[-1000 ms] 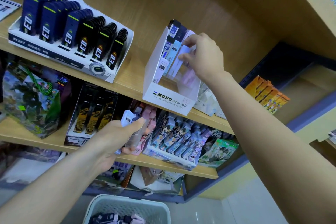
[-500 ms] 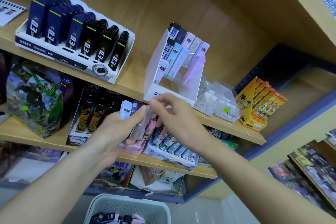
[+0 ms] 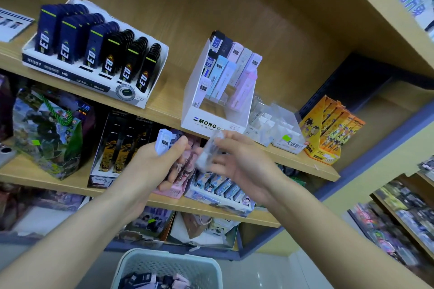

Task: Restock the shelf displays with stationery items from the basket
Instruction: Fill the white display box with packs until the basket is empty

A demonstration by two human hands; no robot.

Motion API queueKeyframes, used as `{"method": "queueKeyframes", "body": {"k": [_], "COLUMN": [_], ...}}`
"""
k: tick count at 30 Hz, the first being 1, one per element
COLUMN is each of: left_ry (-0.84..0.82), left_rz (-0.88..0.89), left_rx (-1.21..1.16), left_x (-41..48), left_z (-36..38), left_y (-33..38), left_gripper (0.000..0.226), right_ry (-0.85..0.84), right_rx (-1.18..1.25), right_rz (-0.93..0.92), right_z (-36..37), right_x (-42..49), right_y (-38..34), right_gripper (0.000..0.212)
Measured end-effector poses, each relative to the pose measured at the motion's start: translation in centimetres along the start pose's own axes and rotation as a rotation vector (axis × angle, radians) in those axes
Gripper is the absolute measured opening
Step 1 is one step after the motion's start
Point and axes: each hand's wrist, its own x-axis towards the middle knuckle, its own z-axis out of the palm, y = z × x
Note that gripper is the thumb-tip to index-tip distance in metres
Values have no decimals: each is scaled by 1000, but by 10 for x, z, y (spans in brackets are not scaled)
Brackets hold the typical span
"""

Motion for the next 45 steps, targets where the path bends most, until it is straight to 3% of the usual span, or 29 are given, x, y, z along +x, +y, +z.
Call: {"method": "queueKeyframes", "body": {"k": [2, 5, 9, 12, 14, 19, 23, 27, 31, 37, 40, 42, 45], "left_ry": [-31, -40, -49, -60, -56, -52, -54, -65, -94, -107, -111, -116, -119], "left_rz": [-39, -108, -125, -119, -126, -163, -174, -154, -147, -137, -120, -109, -53], "left_rx": [28, 57, 60, 89, 112, 95, 76, 7, -81, -93, -60, -33, 27], "left_x": [-1, 0, 1, 0, 1, 10, 12, 12, 12, 11, 11, 11, 8], "left_z": [2, 8, 15, 21, 24, 26, 27, 31, 34, 36, 34, 35, 38], "left_y": [1, -2, -7, -11, -14, -22, -24, -22, -22, -26, -26, -25, -24], "left_gripper": [28, 27, 24, 28, 29, 31, 32, 20, 23, 28, 27, 26, 19], "right_ry": [77, 235, 470, 548, 541, 405, 273, 271, 373, 535, 602, 522, 215], "right_rx": [-81, -390, -770, -1040, -1065, -1207, -1301, -1367, -1332, -1438, -1233, -1099, -1034], "right_rz": [-42, -198, -540, -629, -642, -585, -512, -612, -708, -768, -841, -806, -510], "right_z": [-14, -42, -89, -114, -121, -125, -125, -125, -122, -123, -112, -98, -71], "right_x": [-6, -10, 0, 18, 31, 62, 73, 84, 89, 87, 71, 54, 26], "right_y": [-10, -23, -45, -56, -59, -63, -69, -70, -58, -44, -31, -14, 15], "right_gripper": [19, 29, 10, 15, 26, 11, 21, 12, 27, 28, 22, 16, 26]}}
